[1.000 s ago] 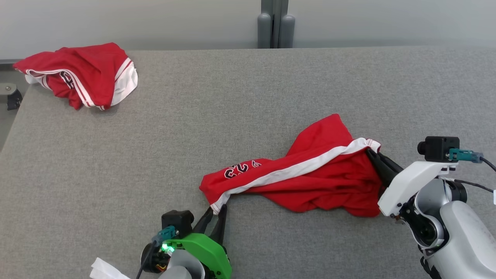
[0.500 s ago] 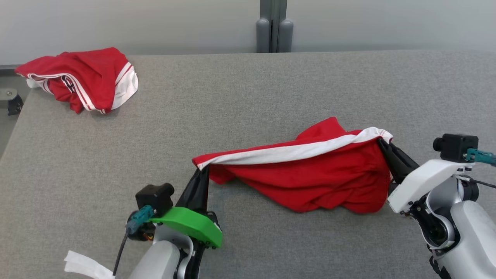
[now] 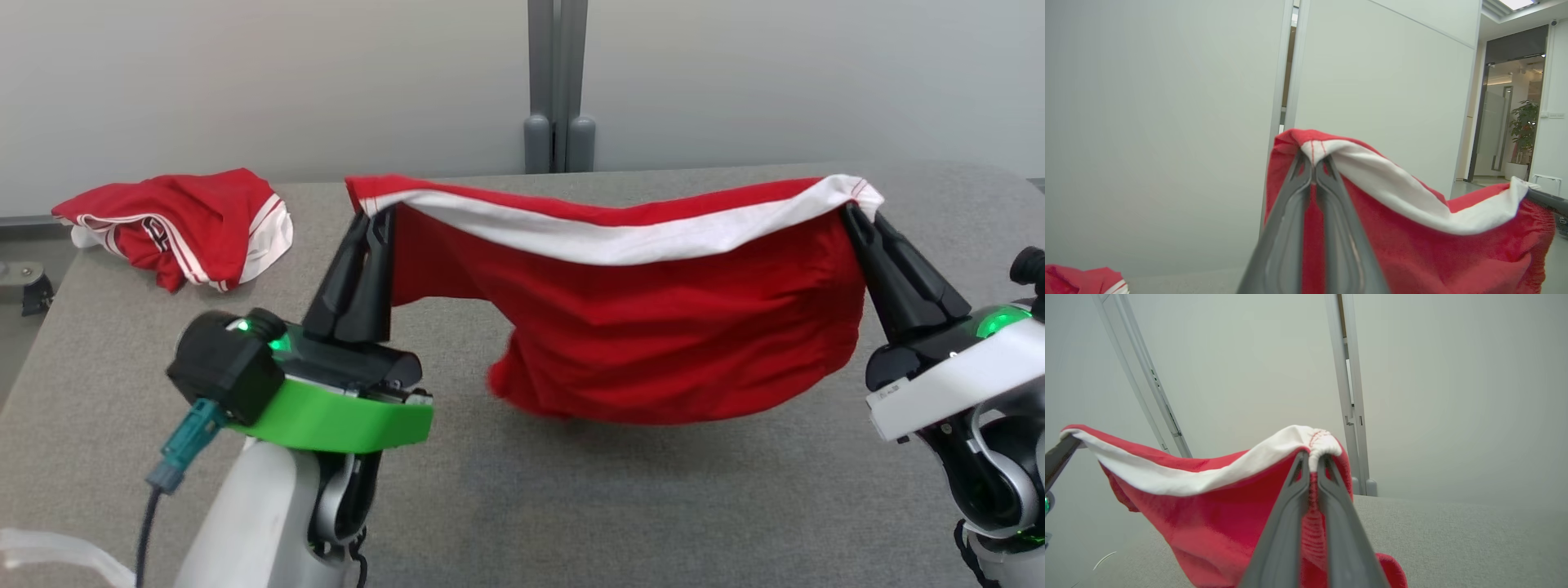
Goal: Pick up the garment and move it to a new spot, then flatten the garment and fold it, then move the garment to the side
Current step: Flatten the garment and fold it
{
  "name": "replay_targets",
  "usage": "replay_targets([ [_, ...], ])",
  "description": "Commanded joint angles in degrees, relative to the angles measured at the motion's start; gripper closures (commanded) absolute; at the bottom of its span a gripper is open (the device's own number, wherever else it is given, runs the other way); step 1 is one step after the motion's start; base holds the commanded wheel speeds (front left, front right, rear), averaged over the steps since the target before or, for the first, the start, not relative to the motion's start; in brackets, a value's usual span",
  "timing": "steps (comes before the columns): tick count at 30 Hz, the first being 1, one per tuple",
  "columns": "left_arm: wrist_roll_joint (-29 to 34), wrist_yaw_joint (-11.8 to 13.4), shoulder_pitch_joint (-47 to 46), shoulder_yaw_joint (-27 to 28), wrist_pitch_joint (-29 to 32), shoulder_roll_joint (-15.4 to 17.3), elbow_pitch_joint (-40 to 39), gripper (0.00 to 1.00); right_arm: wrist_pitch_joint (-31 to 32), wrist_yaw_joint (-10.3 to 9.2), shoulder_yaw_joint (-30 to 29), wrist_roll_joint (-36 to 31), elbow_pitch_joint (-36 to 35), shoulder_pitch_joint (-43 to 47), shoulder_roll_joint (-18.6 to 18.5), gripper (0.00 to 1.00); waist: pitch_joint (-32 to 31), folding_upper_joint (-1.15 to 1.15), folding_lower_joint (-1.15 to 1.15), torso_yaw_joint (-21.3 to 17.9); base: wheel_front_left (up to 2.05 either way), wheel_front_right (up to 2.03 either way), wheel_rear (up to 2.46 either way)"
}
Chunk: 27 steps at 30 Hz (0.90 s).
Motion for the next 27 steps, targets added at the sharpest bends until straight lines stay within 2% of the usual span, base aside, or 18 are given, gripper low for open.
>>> replay_targets([
  [1, 0.77, -0.11, -1.57, 0.54, 0.31, 0.97, -2.58, 1.0, 0.86, 0.01, -0.86, -0.58, -2.81, 1.24, 0.58, 1.0, -1.15, 0.0, 0.0, -1.36, 0.0, 0.0, 0.0],
  [7, 0.71, 0.29, -5.81, 2.07, 5.01, 3.81, -12.41, 1.0, 5.22, 0.01, -3.76, -1.81, -13.19, 1.63, 2.34, 1.0, -0.95, 0.0, 0.0, -2.58, 0.0, 0.0, 0.0],
  [10, 0.93, -0.04, -8.04, 2.44, 7.78, 5.37, -13.2, 1.0, 7.84, 0.01, -4.52, -2.19, -14.09, 1.91, 3.03, 1.0, 0.06, 0.0, 0.0, -2.79, 0.0, 0.0, 0.0],
  [13, 0.69, -0.57, -10.51, 2.09, 9.96, 6.48, -10.91, 1.0, 9.59, 0.01, -3.84, -1.93, -11.31, 0.89, 4.3, 1.0, 2.36, 0.0, 0.0, -2.81, 0.0, 0.0, 0.0],
  [20, 1.0, -1.98, -22.85, 1.71, 10.21, 7.24, 2.61, 1.0, 5.1, 0.01, 1.27, -4.19, 5.74, -14.14, 6.39, 1.0, 12.1, 0.0, 0.0, -3.16, 0.0, 0.0, 0.0],
  [26, 2.58, -2.73, -39.94, 1.55, 7.73, 7.7, 15.64, 1.0, -3.66, 0.01, 5.49, -8.9, 24.58, -34.94, 7.84, 1.0, 18.71, 0.0, 0.0, -3.67, 0.0, 0.0, 0.0],
  [27, 3.58, -2.87, -47.55, 1.69, 5.66, 7.29, 21.54, 1.0, -8.58, 0.01, 6.48, -11.45, 33.67, -44.31, 9.0, 1.0, 22.26, 0.0, 0.0, -3.64, 0.0, 0.0, 0.0],
])
